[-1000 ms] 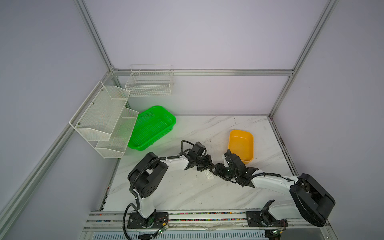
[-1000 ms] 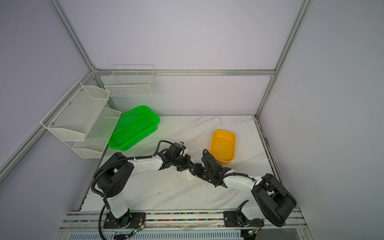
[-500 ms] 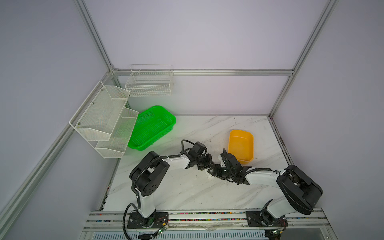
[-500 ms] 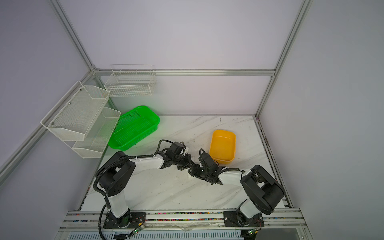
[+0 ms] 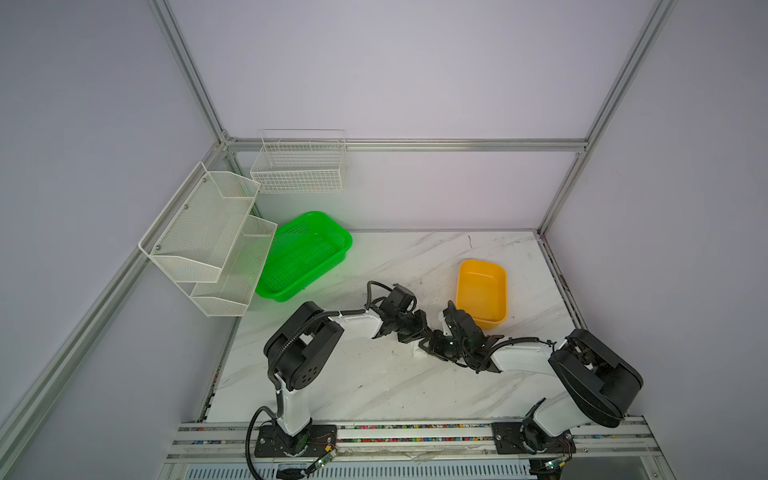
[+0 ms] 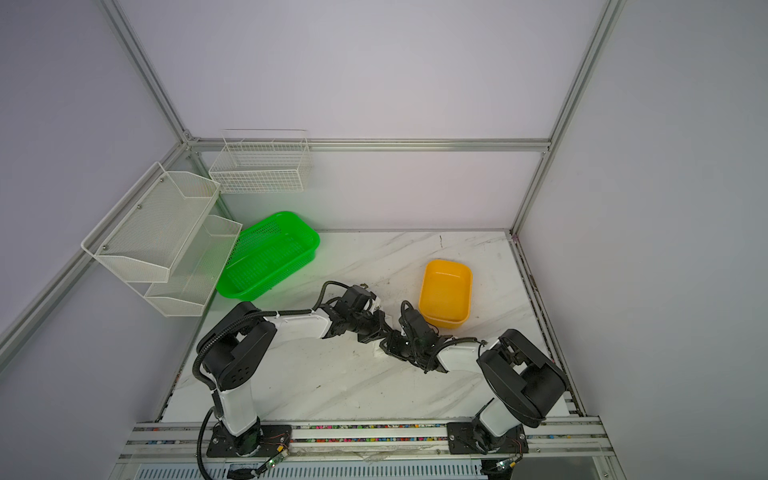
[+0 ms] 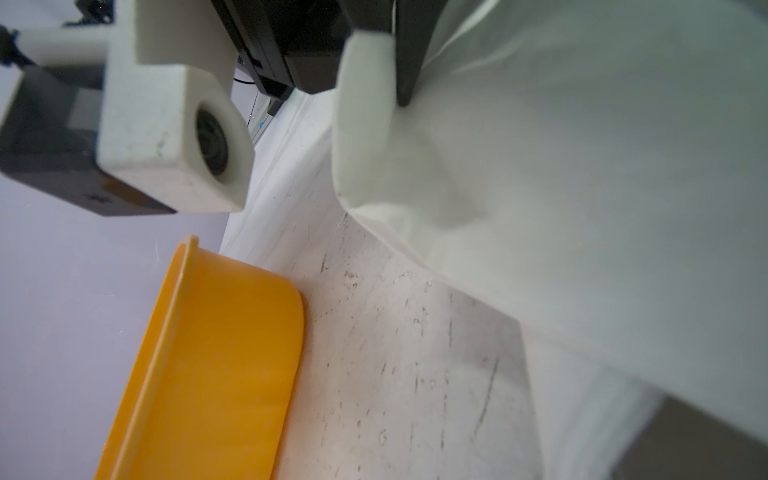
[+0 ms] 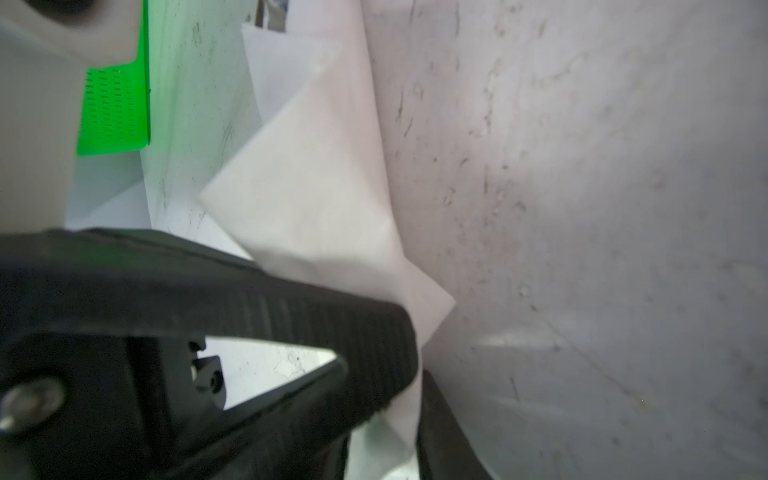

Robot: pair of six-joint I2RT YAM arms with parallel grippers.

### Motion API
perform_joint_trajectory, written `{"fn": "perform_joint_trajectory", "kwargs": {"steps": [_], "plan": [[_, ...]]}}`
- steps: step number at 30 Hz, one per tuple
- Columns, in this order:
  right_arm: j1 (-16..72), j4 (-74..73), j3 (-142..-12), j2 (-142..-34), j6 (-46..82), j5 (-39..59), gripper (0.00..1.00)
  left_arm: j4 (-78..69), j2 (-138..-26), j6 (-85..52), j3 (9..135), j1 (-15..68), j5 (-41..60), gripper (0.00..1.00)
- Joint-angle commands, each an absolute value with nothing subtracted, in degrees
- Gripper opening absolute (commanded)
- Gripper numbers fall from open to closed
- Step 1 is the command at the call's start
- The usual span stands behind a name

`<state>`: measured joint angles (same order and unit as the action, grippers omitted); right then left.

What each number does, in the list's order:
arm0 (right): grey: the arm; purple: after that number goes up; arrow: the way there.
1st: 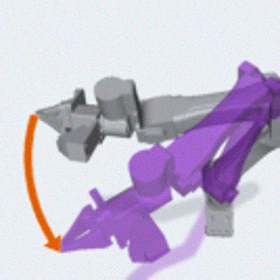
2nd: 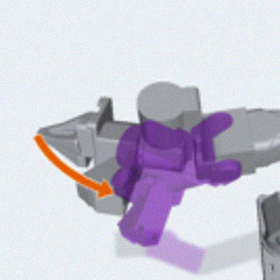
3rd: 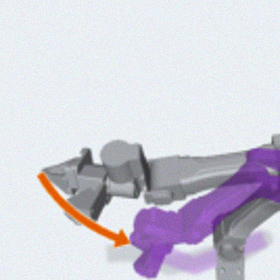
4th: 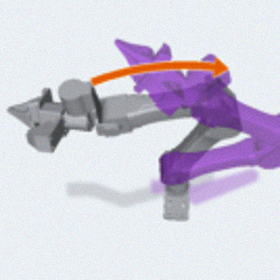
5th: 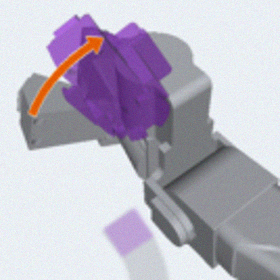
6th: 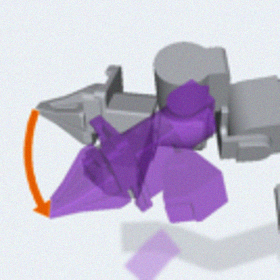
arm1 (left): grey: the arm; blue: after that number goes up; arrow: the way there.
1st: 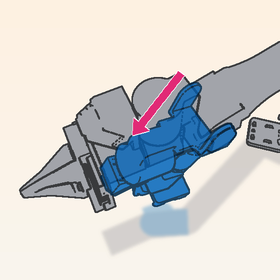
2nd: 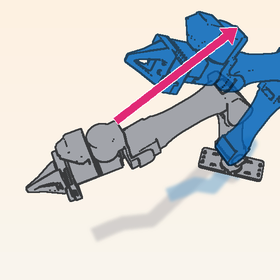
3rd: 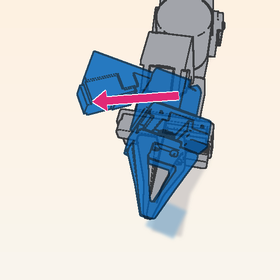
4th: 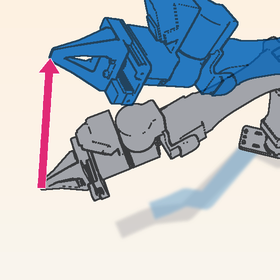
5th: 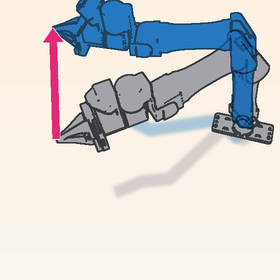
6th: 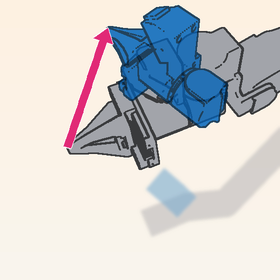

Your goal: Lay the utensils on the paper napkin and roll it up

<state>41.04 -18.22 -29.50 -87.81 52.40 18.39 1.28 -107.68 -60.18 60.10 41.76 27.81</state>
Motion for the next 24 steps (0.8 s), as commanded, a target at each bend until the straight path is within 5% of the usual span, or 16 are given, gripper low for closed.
{"fn": "perform_joint_trajectory", "kwargs": {"steps": [1, 9, 19, 24], "plan": [[40.96, -17.68, -26.93, -88.25, 54.27, 17.20, 0.27, 0.55, -107.32, -58.46, 64.86, 42.28, 29.71, 0.06], [40.96, -17.93, -26.69, -87.91, 54.74, 17.92, 0.23, 0.76, -107.78, -58.36, 65.13, 42.28, 29.73, 0.06], [40.96, -19.10, -28.84, -86.92, 56.12, 16.50, 0.42, 1.06, -107.94, -58.28, 65.39, 42.32, 30.06, 0.07], [40.96, -19.00, -29.78, -89.36, 55.95, 15.93, 0.39, 1.14, -108.07, -58.33, 65.59, 42.36, 30.16, 0.07]]}}
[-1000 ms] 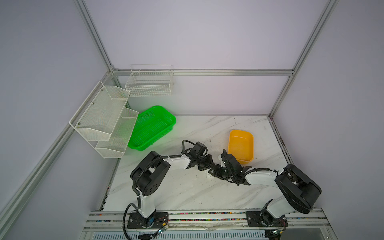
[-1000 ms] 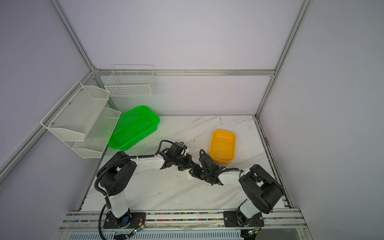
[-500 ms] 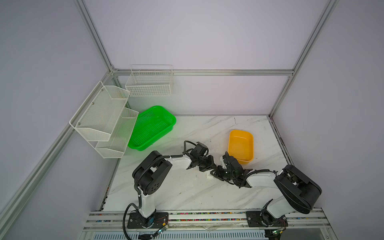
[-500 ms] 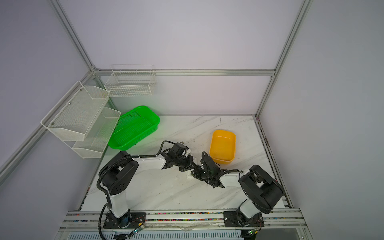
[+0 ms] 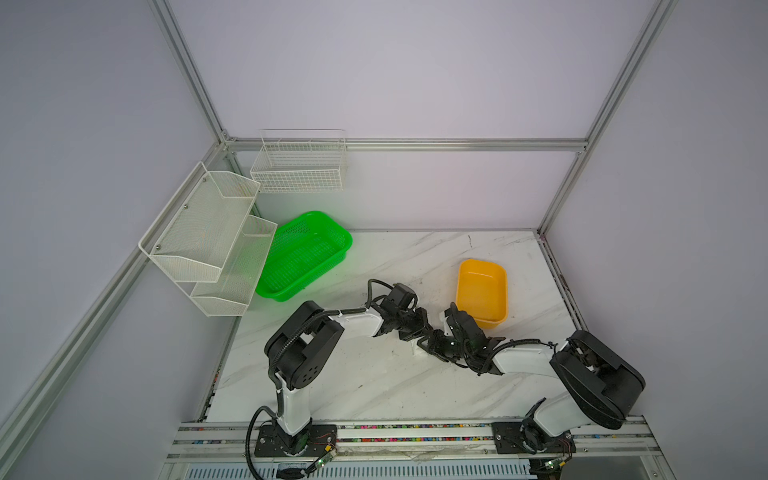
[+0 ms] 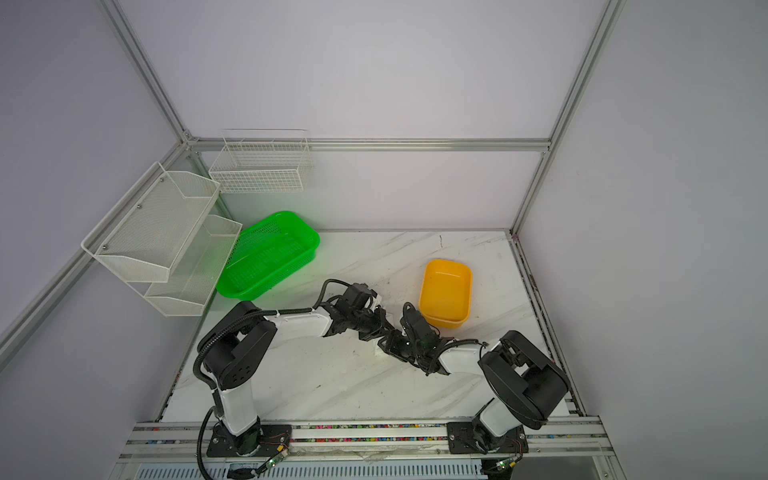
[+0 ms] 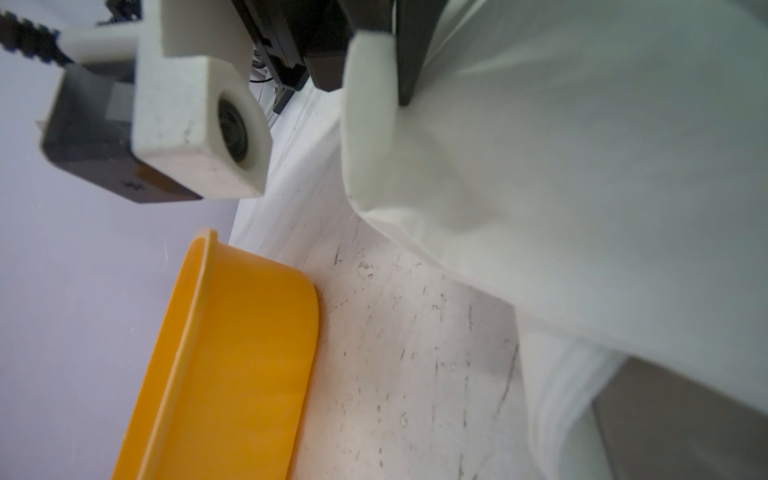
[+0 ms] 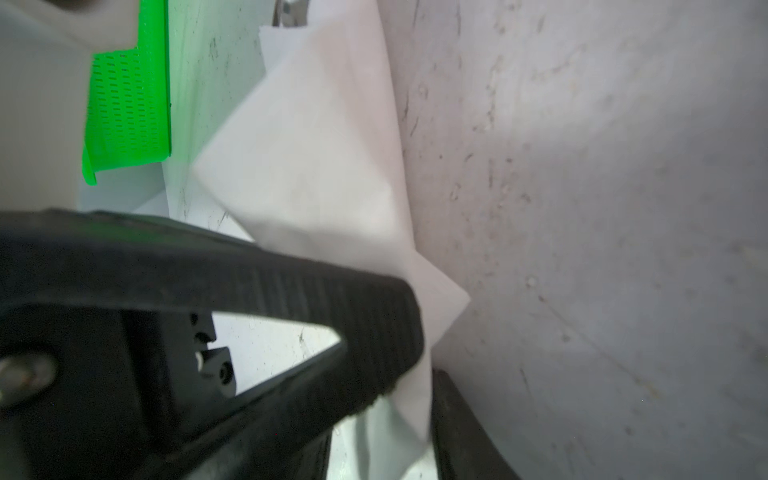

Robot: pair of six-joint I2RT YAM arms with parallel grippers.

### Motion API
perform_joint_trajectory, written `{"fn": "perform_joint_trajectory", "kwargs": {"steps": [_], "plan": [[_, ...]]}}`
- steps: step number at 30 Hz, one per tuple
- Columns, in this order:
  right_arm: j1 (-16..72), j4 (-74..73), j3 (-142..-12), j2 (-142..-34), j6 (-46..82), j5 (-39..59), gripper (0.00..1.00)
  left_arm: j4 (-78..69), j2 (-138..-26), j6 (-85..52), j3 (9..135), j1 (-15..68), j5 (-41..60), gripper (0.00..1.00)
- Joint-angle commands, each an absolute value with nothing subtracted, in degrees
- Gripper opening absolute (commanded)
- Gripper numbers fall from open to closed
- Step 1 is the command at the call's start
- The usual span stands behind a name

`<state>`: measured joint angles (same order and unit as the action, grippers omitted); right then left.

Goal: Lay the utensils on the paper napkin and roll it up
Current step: 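Open the left gripper and draw it back while the right gripper holds the napkin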

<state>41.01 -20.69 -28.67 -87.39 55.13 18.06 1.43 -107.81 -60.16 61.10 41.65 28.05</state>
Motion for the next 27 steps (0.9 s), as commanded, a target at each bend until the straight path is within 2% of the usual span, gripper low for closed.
{"fn": "perform_joint_trajectory", "kwargs": {"steps": [1, 3, 7, 11, 13, 18, 21, 23, 27], "plan": [[40.96, -19.03, -29.37, -89.23, 56.26, 15.47, 0.37, 1.20, -108.03, -58.27, 65.60, 42.36, 30.15, 0.07], [40.96, -19.25, -28.21, -88.56, 56.79, 14.65, 0.30, 1.37, -107.93, -58.19, 65.59, 42.36, 30.06, 0.07], [40.96, -19.25, -27.28, -88.57, 56.40, 15.27, 0.23, 2.25, -107.97, -57.79, 65.94, 42.36, 29.71, 0.08], [40.96, -19.33, -26.51, -89.36, 55.91, 16.16, 0.19, 4.97, -107.77, -56.21, 67.42, 42.31, 29.12, 0.15], [40.96, -19.24, -26.37, -89.61, 55.56, 16.48, 0.18, 7.03, -107.04, -54.89, 68.74, 42.28, 28.50, 0.23], [40.96, -18.95, -25.71, -89.87, 55.03, 16.70, 0.15, 12.72, -103.63, -49.88, 72.51, 40.88, 26.03, 0.54], [40.96, -17.74, -25.99, -90.21, 54.89, 16.45, 0.15, 15.07, -101.47, -46.60, 73.18, 38.60, 26.45, 0.66], [40.96, -17.49, -26.03, -90.46, 54.68, 16.50, 0.14, 14.93, -99.98, -45.82, 72.06, 36.59, 27.07, 0.71], [40.91, -17.32, -26.02, -89.99, 54.76, 16.39, 0.14, 13.78, -98.20, -46.08, 67.73, 31.89, 27.89, 0.68]]}}
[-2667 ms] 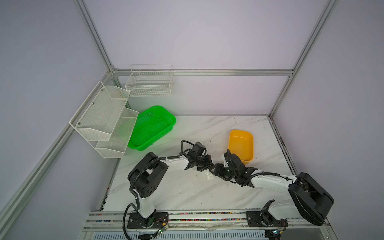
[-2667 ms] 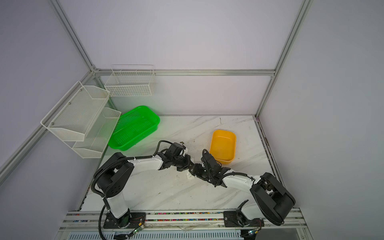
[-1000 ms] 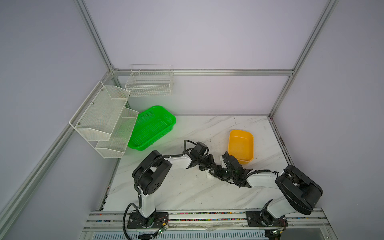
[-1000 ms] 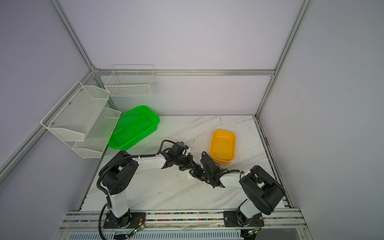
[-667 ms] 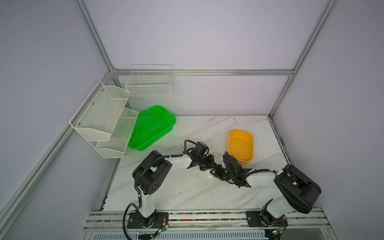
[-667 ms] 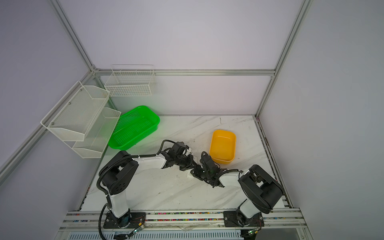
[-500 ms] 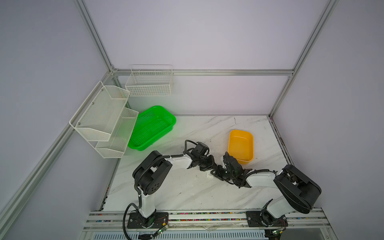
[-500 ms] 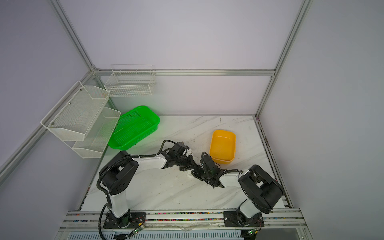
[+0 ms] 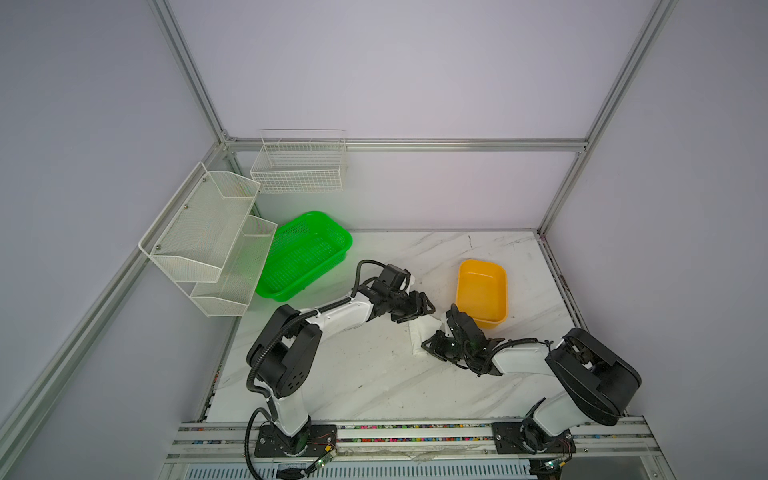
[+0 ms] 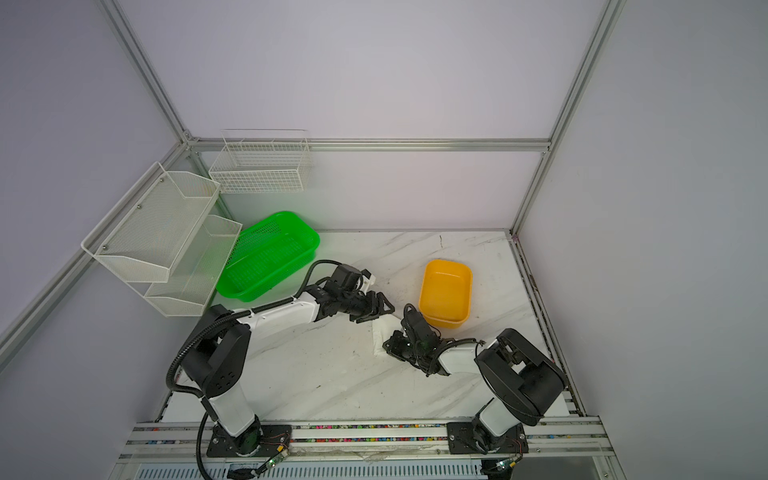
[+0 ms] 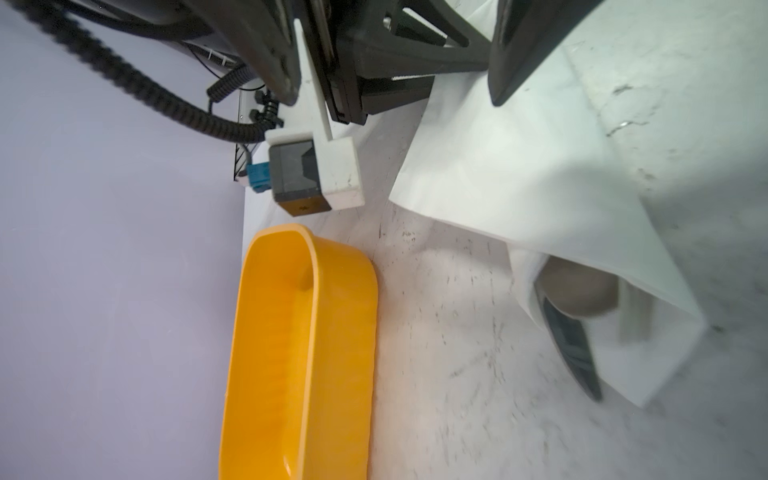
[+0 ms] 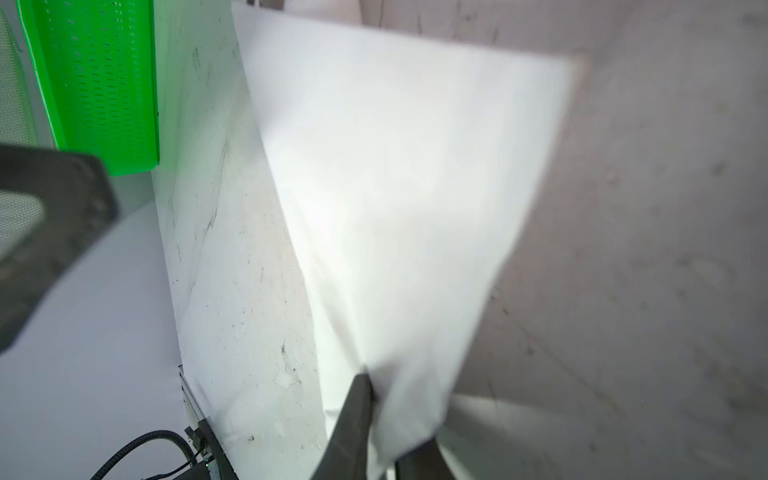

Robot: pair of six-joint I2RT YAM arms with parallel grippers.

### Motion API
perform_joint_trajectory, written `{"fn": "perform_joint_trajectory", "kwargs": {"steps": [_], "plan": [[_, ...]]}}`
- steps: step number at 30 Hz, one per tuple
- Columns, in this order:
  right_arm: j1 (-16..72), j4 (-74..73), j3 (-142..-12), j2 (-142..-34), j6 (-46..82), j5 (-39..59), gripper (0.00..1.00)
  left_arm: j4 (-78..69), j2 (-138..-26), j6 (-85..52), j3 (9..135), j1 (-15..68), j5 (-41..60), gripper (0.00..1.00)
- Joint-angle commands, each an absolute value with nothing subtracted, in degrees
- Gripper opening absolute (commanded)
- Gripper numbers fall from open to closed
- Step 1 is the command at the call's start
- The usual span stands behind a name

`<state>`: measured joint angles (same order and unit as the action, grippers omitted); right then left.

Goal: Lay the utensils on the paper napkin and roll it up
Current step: 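Open the left gripper and draw it back while the right gripper holds the napkin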

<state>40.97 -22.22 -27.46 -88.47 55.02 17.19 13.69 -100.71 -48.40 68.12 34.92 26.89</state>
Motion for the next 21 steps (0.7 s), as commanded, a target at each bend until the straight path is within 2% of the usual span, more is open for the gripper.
{"fn": "perform_joint_trajectory", "kwargs": {"steps": [1, 10, 21], "plan": [[40.91, -17.31, -25.96, -89.90, 54.76, 16.35, 0.14, 13.56, -98.30, -46.14, 67.11, 31.06, 28.54, 0.66], [40.87, -16.22, -26.20, -89.74, 54.89, 16.41, 0.13, 9.42, -103.42, -46.67, 66.94, 29.70, 36.82, 0.31], [40.61, -14.33, -26.63, -89.44, 54.49, 15.77, 0.13, 6.13, -110.11, -47.40, 68.20, 29.69, 37.25, 0.26]]}}
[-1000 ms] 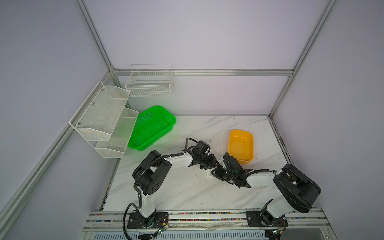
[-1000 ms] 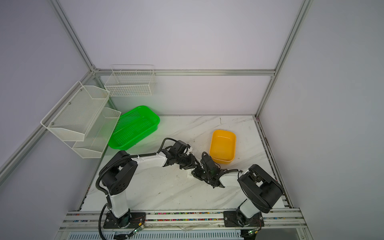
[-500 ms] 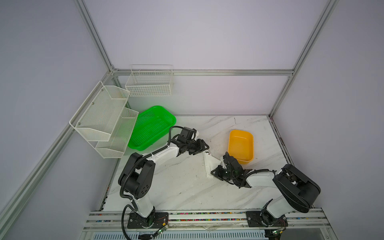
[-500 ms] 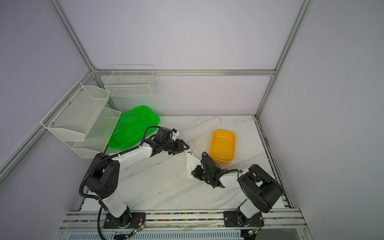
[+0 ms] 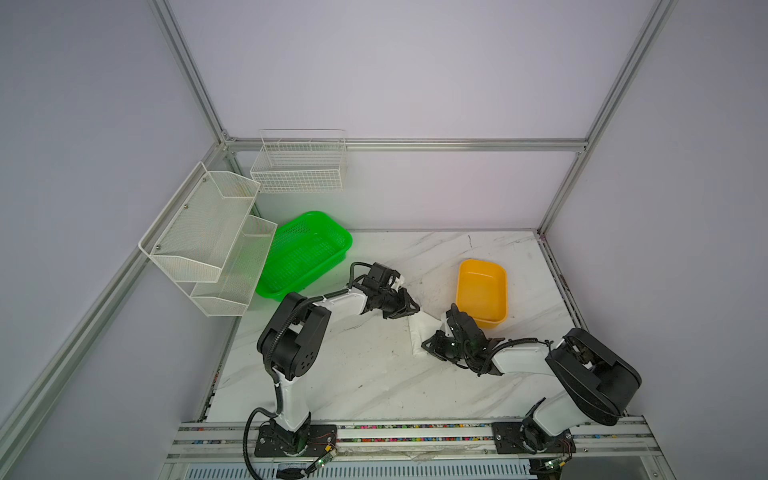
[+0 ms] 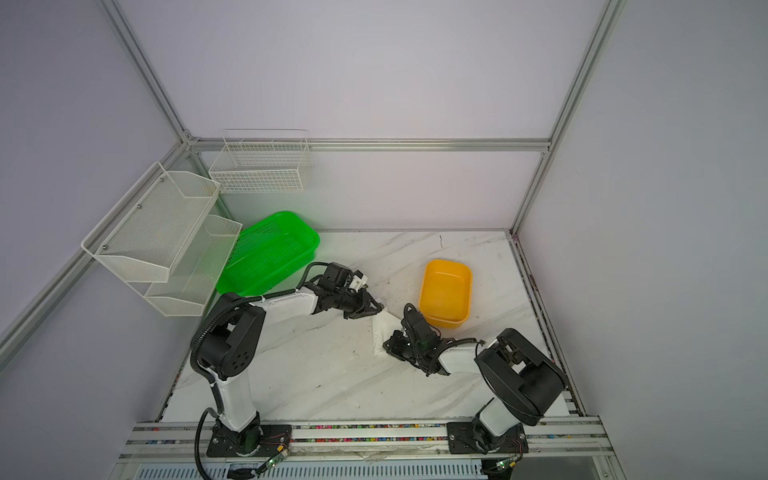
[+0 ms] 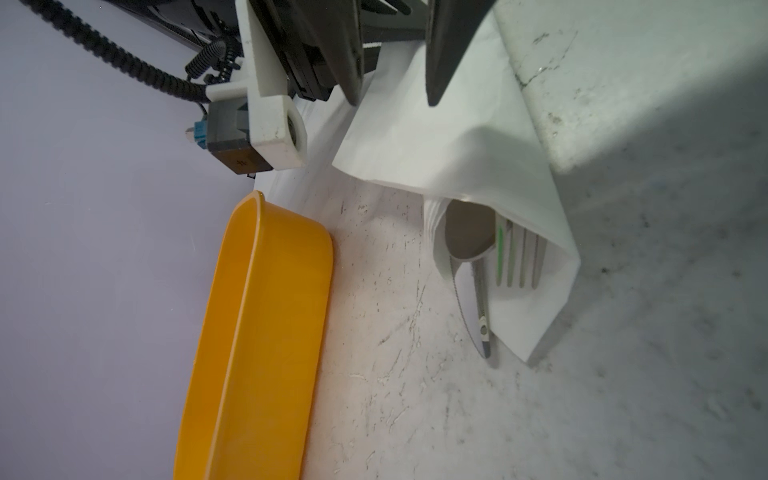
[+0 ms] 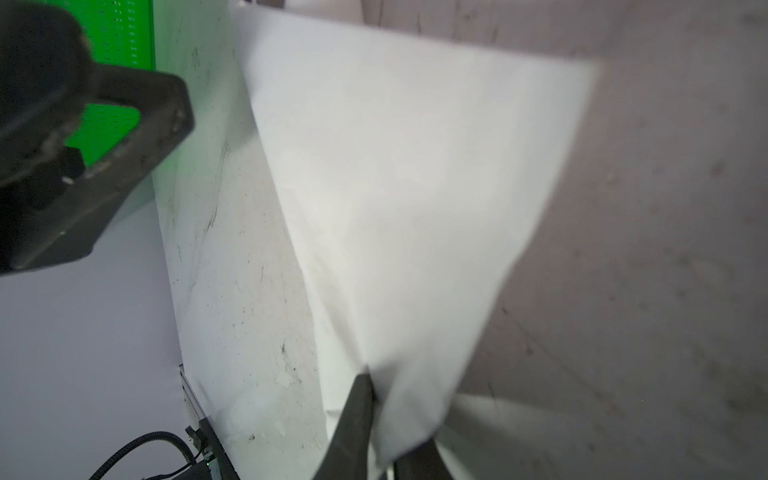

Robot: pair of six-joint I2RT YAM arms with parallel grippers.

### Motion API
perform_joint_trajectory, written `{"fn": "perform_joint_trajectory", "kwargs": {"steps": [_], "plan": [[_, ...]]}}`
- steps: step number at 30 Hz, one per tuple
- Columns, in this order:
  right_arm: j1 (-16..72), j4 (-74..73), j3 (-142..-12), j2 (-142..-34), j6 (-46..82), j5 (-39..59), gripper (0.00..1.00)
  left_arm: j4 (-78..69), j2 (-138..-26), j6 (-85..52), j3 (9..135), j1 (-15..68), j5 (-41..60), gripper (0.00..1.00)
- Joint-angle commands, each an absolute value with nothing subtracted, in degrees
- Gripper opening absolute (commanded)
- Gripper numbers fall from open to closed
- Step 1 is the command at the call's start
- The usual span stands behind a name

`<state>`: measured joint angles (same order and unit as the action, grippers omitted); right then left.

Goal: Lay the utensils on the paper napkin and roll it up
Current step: 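Open the left gripper and draw it back while the right gripper holds the napkin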

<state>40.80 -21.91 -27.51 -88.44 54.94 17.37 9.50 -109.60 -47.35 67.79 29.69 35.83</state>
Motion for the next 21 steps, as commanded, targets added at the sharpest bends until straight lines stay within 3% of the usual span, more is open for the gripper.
{"fn": "perform_joint_trajectory", "kwargs": {"steps": [1, 13, 21], "plan": [[40.61, -14.28, -26.60, -89.43, 54.49, 15.78, 0.13, 5.47, -110.68, -47.83, 68.29, 29.71, 37.37, 0.26], [40.43, -13.21, -26.80, -89.98, 54.01, 15.73, 0.13, 4.03, -115.11, -50.62, 68.09, 29.63, 34.55, 0.25], [40.34, -12.31, -27.18, -89.97, 53.80, 15.53, 0.11, 0.71, -110.38, -49.63, 66.91, 29.36, 36.09, 0.30]]}}
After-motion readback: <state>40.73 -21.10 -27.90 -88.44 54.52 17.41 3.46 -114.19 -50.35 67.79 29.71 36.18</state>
